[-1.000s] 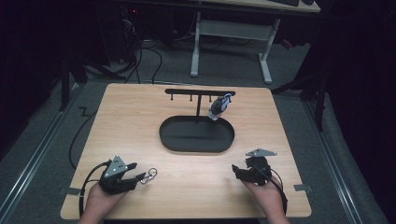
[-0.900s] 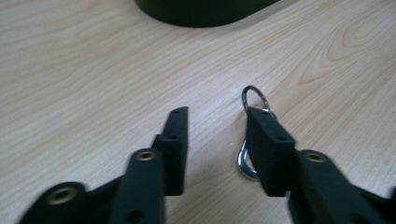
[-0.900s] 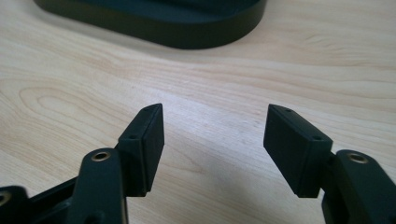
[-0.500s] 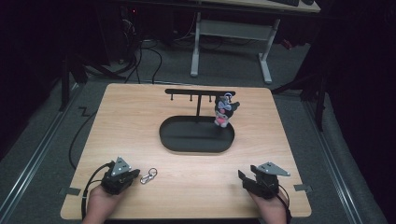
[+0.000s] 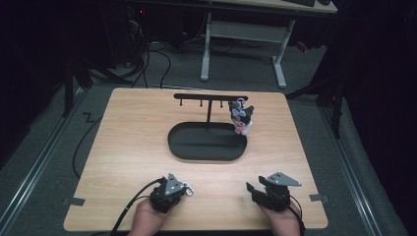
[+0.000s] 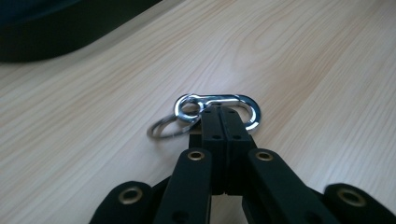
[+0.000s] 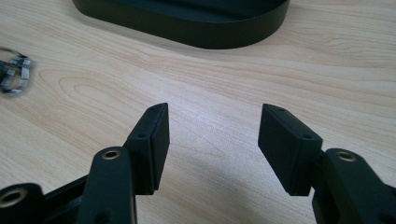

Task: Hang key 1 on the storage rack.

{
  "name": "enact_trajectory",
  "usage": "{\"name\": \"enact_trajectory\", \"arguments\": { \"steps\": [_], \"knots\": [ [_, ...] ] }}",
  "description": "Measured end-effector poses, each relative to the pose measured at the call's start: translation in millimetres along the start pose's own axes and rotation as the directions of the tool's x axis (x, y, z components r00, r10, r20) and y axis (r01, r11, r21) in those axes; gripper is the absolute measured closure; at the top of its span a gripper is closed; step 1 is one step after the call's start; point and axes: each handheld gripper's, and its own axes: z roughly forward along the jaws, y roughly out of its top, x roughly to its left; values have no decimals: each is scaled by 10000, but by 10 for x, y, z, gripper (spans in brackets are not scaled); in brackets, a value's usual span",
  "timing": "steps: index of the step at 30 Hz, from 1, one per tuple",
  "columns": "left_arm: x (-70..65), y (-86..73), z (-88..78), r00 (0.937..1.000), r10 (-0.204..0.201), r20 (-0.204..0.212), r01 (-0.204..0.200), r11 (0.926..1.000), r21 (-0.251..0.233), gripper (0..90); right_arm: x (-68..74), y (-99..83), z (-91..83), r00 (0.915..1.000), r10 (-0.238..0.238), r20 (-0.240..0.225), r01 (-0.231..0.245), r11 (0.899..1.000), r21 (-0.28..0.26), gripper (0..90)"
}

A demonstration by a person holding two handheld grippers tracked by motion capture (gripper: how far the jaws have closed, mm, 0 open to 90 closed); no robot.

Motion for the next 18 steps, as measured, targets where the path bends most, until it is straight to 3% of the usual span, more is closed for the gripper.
{"name": "enact_trajectory", "arguments": {
  "steps": [2, 3, 7, 8, 9, 10, 11, 12, 14, 16, 18],
  "knots": [
    [-46, 52, 56, 9999, 48, 97, -48, 10000, -35, 900, -20, -1, -9, 10000, 14, -36, -14, 10000, -52, 441],
    [-135, 122, 124, 9995, 225, 227, -224, 9997, -59, 900, -25, -3, -14, 10000, 84, -32, -84, 9999, -64, 441],
    [-176, 107, 59, 9986, 501, -146, -506, 9981, -360, 900, -59, -7, -25, 9998, 188, -73, -189, 9998, -97, 444],
    [-149, 79, 6, 9987, 408, -318, -423, 9979, -492, 900, -59, -7, -25, 9998, 188, -73, -189, 9998, -97, 444],
    [-33, 17, -106, 9973, 37, -734, -84, 9979, -639, 900, -66, -8, -29, 9997, 234, -92, -235, 9997, -108, 446],
    [-33, 17, -106, 9973, 37, -734, -84, 9979, -639, 900, -66, -8, -29, 9997, 234, -92, -235, 9997, -108, 446],
    [127, -29, -166, 9929, -425, -1109, 367, 9979, -536, 900, -70, -7, -27, 9996, 251, -127, -252, 9997, -71, 446],
    [127, -29, -166, 9929, -425, -1109, 367, 9979, -536, 900, -70, -7, -27, 9996, 251, -127, -252, 9997, -71, 446],
    [281, -29, -128, 9870, -957, -1294, 927, 9953, -288, 900, -62, -3, -21, 9997, 184, -177, -185, 9998, -42, 447],
    [281, -8, -87, 9878, -973, -1213, 954, 9952, -209, 900, -54, -2, -20, 9996, 208, -177, -209, 9998, -34, 447],
    [216, 50, 6, 9923, -740, -990, 738, 9973, -62, 900, -47, -3, -23, 9996, 194, -183, -194, 9998, -22, 447]
  ]
}}
